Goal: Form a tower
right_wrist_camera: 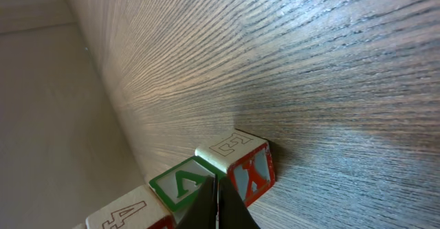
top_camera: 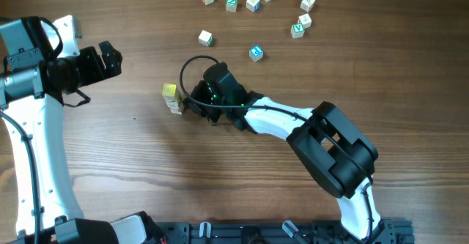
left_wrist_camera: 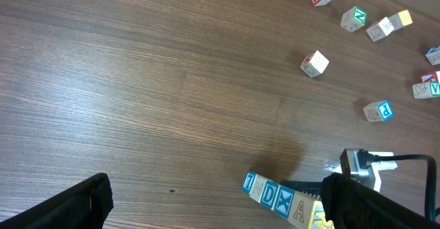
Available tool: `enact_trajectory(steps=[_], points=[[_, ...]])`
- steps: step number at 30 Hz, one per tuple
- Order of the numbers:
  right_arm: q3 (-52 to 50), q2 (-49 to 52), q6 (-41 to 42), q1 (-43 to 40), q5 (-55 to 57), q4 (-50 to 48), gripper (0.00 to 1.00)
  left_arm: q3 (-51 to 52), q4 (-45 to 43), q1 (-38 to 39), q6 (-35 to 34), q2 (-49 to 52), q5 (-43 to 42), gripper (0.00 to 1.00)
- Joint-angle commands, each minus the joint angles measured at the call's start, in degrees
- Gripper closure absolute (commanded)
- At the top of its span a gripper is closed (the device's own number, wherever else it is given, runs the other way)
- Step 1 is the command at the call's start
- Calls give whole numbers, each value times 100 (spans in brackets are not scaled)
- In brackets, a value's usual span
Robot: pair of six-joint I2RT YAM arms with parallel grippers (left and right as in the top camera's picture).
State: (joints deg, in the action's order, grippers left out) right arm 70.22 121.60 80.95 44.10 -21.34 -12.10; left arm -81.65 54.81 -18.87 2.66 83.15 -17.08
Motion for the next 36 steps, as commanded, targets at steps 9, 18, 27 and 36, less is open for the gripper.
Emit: enact_trajectory(steps=[9,18,27,36], points=[[-20,81,267,-42,79,570,96,-44,-15,-37,-37,33,-90,0],[-22,74,448,-46,-713,1001,96,-44,-15,-37,-35,33,-92,0],[-22,-1631,-796,-57,1047,2828,96,-44,-15,-37,-35,33,-92,0],[-15,-1912,-1965,-57,881,2514,96,-44,-15,-37,-35,33,-92,0]])
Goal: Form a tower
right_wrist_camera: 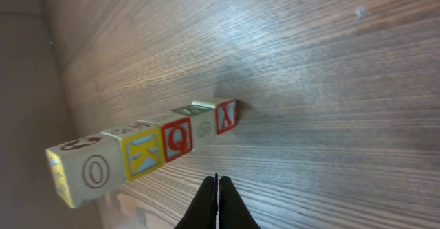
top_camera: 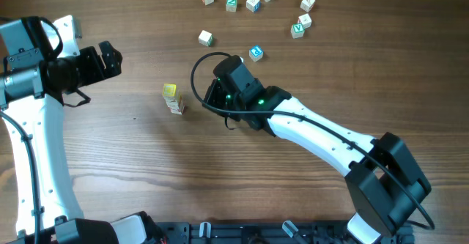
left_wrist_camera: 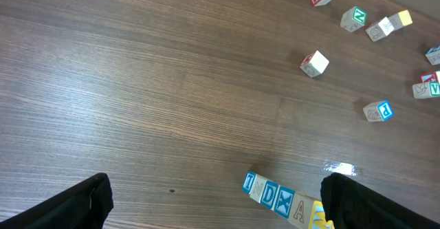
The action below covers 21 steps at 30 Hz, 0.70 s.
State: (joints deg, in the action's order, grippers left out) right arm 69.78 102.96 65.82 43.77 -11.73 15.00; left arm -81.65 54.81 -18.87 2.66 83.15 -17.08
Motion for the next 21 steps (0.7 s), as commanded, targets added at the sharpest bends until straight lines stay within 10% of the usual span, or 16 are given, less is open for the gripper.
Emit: enact_trajectory(steps=[1,9,15,21], points=[[28,-48,-743,-24,-179,-328,96,-44,-15,-37,-35,33,-90,0],[723,-48,-1412,-70,-177,549,80,-44,-15,-37,-35,33,-92,0],[2815,-46,-1764,-87,308,3150,18,-44,-15,-37,-37,33,-90,0],[3512,-57,-1766,-426,385,4881,1,-44,-81,-37,-37,33,-94,0]])
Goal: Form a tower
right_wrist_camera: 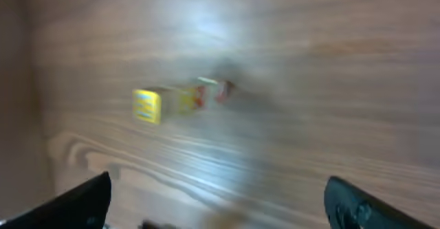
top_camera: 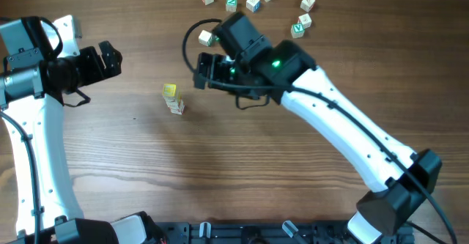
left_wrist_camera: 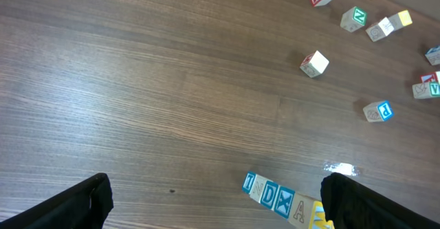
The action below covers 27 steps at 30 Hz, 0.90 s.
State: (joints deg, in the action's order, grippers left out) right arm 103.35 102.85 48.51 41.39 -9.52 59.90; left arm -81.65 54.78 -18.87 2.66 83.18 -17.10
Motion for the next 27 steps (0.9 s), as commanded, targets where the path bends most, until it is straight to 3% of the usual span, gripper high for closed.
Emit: enact_trajectory(steps=[1,5,9,14,17,20,23,27], points=[[155,-46,-37,-280,164,684,1,-44,-138,-37,-37,31,-90,0],[155,-55,-52,-931,63,1440,0,-46,-114,-35,-37,28,-264,0],[155,-52,-474,-1539,-81,1528,0,-352,146,326,-2,28,-382,0],[153,-42,-636,-1958,413,1261,1,-1123,608,1707,-216,31,413,0],[122,-22,-638,-2015,793,1132,0,-1139,669,2083,-208,162,417,0],[-4,-9,-656,-2015,876,935,0,-1231,981,2330,-208,726,1025,0],[-116,-9,-651,-2015,894,822,0,-2017,1587,2470,-208,1471,1569,0],[-144,-9,-651,-2015,894,697,0,-3932,3252,2505,-337,2787,1639,0]])
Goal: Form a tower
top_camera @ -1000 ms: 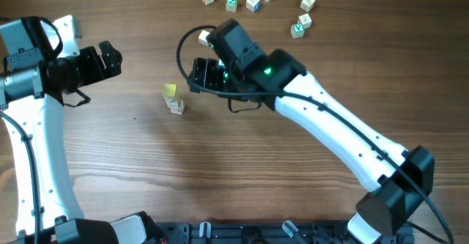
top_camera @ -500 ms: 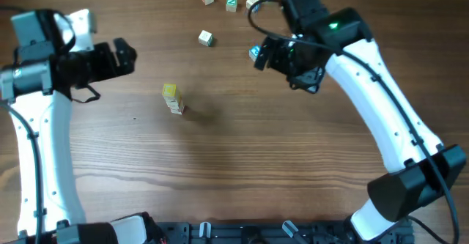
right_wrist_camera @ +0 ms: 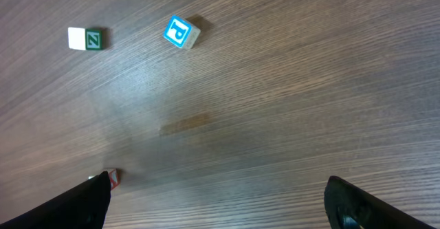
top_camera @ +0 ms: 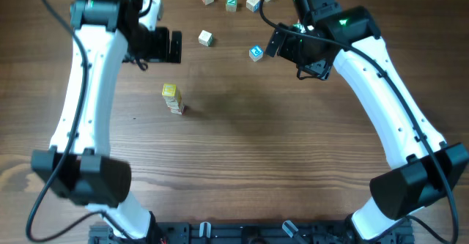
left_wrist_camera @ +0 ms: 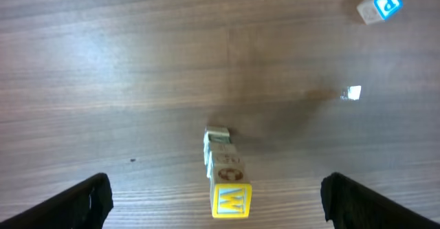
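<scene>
The tower (top_camera: 171,98) of several lettered blocks stands left of the table's middle, a yellow W block (left_wrist_camera: 231,200) on top. In the left wrist view it shows from above, between my left gripper's wide-apart fingers (left_wrist_camera: 89,201). My left gripper (top_camera: 170,46) is open and hangs high, just behind the tower. My right gripper (top_camera: 277,42) is open and empty above the blue P block (right_wrist_camera: 180,31), which also shows in the overhead view (top_camera: 256,52).
Loose blocks lie along the far edge: a white one (top_camera: 205,37), a green Z block (right_wrist_camera: 86,38), and others (top_camera: 253,3). A red-faced block (right_wrist_camera: 112,179) peeks beside the right gripper's left finger.
My left arm has swung from the far left of the table to a spot over the tower. My right gripper has moved right and back, from near the tower to over the blue P block.
My right gripper was shut and low against the tower. Then it was shut a little away from it. Then it stood open, higher and farther back, while the left arm stayed at the far left. Now the left gripper is over the tower.
</scene>
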Available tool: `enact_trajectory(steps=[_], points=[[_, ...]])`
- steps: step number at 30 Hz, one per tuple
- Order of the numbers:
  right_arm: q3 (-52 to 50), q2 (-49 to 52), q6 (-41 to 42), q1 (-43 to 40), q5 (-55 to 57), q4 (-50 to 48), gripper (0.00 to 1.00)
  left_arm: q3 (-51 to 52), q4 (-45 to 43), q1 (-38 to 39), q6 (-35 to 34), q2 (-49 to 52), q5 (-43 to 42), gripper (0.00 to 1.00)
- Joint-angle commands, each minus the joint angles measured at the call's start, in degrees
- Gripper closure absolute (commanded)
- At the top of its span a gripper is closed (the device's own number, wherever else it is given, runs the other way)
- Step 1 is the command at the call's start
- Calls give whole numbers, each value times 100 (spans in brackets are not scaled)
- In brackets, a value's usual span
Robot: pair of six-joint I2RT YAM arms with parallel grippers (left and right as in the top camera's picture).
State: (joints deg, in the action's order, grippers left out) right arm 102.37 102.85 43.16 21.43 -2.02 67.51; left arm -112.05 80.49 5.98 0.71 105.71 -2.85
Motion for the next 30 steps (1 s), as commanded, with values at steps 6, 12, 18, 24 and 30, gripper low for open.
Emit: enact_trajectory(steps=[6,12,18,24,30], points=[[-46,-9,-190,-20,144,-74,0,-741,966,339,-74,833,229,0],[-46,-9,-275,-20,144,22,0,-638,1049,702,348,826,164,0],[-46,-9,-289,-20,144,118,0,210,887,649,332,798,245,0],[-46,-9,-289,-20,144,155,0,1353,210,610,334,798,256,0],[-46,-9,-293,-17,144,160,0,1392,-223,610,361,798,389,0]])
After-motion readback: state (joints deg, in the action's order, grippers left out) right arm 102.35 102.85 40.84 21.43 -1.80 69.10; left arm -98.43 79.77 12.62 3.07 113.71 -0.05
